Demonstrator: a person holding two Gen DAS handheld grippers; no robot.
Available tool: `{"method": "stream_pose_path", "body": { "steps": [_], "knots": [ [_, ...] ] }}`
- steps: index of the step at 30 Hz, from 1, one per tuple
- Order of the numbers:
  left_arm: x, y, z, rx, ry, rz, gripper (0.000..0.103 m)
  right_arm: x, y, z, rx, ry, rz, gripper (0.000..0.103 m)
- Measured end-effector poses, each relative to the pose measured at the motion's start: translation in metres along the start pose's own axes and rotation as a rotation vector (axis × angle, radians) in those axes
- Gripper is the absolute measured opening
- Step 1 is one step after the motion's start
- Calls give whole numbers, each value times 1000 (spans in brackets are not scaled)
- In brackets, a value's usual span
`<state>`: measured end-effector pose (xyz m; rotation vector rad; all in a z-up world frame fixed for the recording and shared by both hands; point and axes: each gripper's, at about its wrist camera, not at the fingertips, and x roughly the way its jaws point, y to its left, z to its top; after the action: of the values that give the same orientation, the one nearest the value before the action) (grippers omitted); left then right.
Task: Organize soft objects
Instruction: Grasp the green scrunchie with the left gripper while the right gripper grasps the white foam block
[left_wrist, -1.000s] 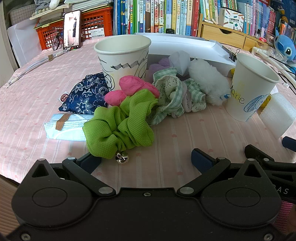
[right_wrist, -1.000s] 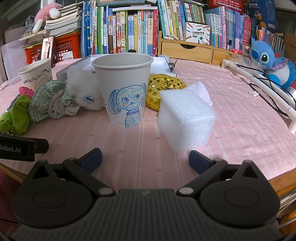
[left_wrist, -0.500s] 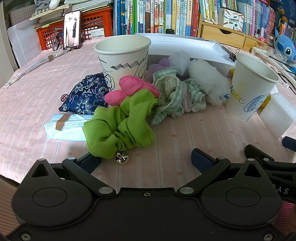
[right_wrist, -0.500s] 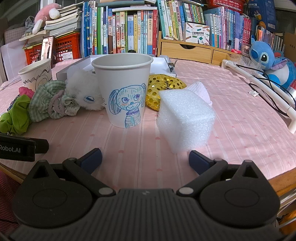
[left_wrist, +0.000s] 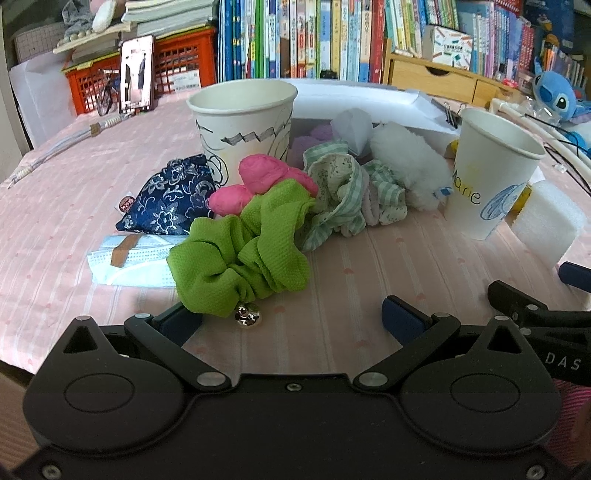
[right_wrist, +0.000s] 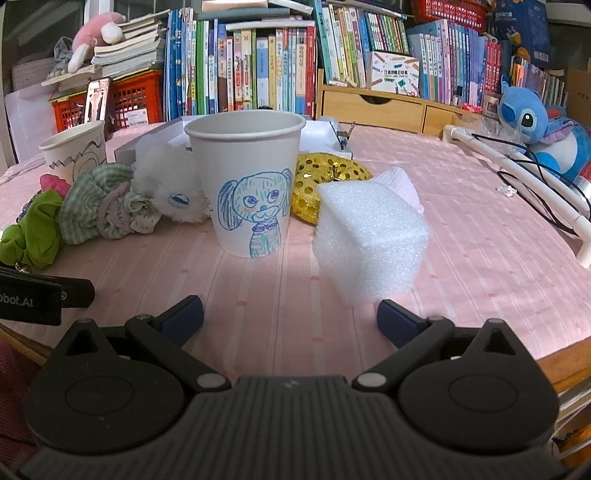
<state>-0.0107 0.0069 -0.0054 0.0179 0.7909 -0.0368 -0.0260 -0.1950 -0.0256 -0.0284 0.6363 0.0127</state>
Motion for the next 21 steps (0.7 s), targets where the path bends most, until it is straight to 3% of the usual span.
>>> {"method": "stream_pose_path", "body": {
  "steps": [8,11,16,21],
  "knots": [
    [-11,7,3,-18,-10,-38,98,-8,-8,0,30,-30,46,103],
    [-25,10,2,-9,-76,-53,98,-18,-14,3,31,-91,38,103],
    [-45,13,3,27,-227,-16,98,-30,-27,12,14,-192,-5,102],
    [-39,16,4,37,-197,-12,89,-24,-37,22,-19,-206,-45,95]
  ]
}}
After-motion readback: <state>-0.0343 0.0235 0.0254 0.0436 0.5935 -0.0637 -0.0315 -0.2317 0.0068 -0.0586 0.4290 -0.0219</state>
